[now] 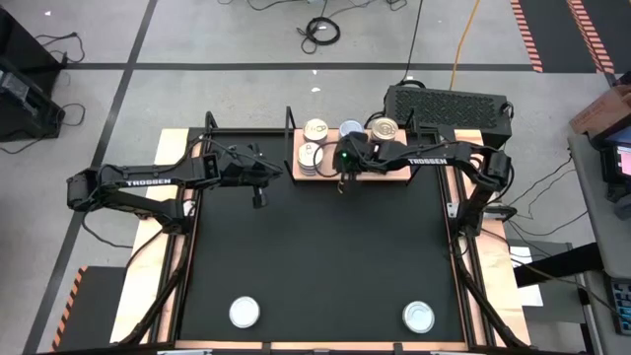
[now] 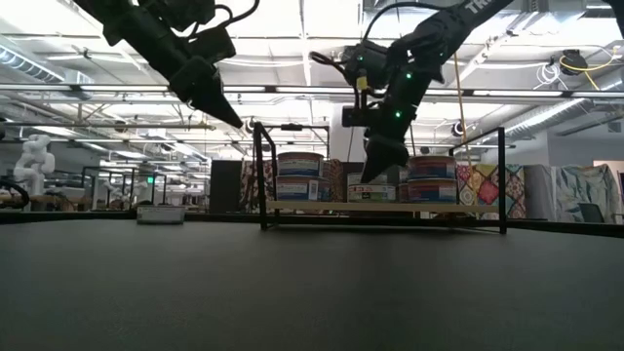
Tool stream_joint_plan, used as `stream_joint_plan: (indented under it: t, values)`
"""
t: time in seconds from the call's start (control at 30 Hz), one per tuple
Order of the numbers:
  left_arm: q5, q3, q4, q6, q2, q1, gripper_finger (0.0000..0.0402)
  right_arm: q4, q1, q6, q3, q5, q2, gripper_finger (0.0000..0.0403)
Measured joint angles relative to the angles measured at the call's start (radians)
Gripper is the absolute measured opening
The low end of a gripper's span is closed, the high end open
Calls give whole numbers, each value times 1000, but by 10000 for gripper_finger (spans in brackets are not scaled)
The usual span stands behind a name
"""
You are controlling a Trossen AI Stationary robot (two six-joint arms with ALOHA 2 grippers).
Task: Stack canned seafood by type on shelf
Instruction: Adjust the green tuna can on the shelf
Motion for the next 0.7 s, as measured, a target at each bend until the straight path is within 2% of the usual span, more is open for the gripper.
stream_joint_plan:
  t: [0.53, 0.7]
  values:
    - [9, 0, -3, -2, 0, -4, 28, -44, 0, 10, 0, 11, 0, 0]
    - [47, 0, -3, -1, 0, -4, 28, -21, 8, -13, -1, 19, -4, 0]
